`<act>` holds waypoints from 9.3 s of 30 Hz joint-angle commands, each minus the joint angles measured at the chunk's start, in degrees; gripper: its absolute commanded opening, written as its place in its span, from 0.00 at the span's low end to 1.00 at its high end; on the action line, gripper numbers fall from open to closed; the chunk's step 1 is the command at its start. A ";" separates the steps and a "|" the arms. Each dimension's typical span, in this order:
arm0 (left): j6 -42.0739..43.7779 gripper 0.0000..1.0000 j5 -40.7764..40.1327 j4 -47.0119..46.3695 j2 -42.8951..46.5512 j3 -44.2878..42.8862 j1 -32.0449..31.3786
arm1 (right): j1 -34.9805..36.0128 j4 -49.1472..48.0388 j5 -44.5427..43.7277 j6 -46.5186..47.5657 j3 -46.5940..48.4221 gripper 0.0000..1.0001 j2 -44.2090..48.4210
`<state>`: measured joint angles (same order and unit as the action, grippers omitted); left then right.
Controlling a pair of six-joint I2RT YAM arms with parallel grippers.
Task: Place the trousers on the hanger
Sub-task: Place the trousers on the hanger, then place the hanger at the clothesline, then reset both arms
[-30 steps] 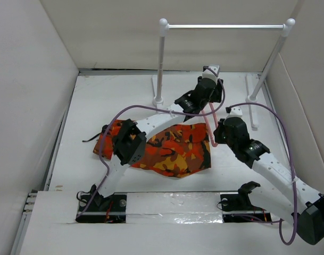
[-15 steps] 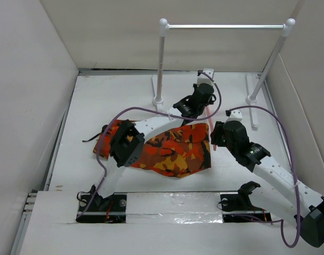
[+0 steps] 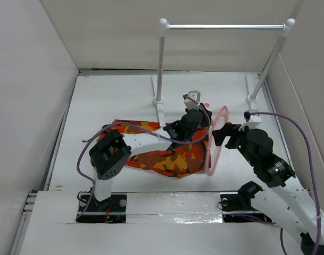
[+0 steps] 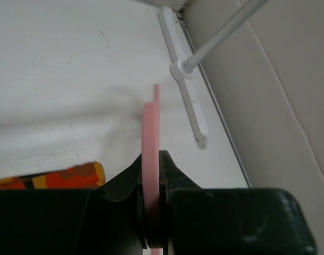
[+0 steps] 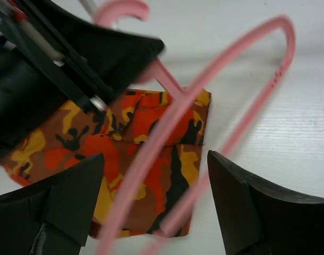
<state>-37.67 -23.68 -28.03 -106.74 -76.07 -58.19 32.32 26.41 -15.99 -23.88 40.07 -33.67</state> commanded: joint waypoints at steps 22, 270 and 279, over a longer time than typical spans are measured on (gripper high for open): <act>-22.80 0.00 -27.12 -22.59 4.61 25.88 -10.45 | -0.59 -12.96 10.19 -11.18 -16.34 0.00 -2.88; 1.45 0.52 -12.18 3.86 54.61 45.40 -4.74 | -46.03 -56.76 55.81 -42.61 33.49 1.00 -50.03; 2.86 0.57 -16.83 10.97 59.62 42.67 -4.74 | -46.12 -49.69 52.54 -30.35 17.81 1.00 -29.46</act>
<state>-36.21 -37.67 -18.85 -49.52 -30.44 -63.24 -14.33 -22.00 35.79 -59.22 64.51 -68.47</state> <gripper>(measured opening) 0.567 0.999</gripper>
